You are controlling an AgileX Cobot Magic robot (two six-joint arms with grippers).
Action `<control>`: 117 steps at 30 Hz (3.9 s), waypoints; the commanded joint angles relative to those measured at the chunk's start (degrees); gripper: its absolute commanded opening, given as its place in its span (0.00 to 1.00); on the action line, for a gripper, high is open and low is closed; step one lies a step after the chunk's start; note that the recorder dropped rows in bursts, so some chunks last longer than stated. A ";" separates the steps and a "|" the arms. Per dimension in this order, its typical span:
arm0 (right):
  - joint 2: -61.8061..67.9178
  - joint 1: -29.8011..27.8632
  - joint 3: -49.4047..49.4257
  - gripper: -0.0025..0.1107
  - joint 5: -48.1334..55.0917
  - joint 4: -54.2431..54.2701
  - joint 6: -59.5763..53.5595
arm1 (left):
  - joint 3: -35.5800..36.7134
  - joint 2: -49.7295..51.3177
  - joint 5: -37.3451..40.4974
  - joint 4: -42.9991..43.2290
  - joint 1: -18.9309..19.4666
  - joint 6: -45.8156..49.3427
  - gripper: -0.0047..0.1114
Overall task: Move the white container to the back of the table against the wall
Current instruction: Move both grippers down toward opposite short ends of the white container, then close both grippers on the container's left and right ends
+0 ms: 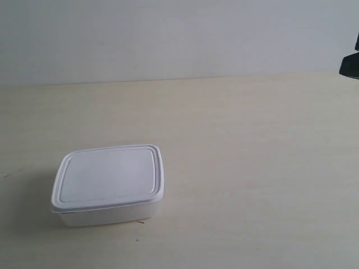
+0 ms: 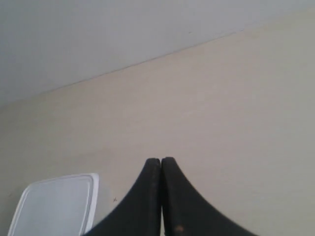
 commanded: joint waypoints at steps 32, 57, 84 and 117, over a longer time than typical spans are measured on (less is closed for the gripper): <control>42.58 41.03 -16.84 0.02 5.79 -9.86 8.74 | 7.38 15.47 37.93 -25.68 -0.97 2.26 0.04; 52.03 41.03 -17.09 0.02 -3.21 -3.98 8.73 | 7.61 37.79 18.00 -43.94 -14.77 15.43 0.04; 55.90 41.03 -17.23 0.02 -9.77 -2.28 8.72 | 3.75 46.65 13.69 -42.73 -14.90 19.94 0.04; 61.20 40.93 -24.26 0.02 -14.47 -2.41 8.82 | -4.73 53.68 7.06 -42.46 -14.90 23.72 0.04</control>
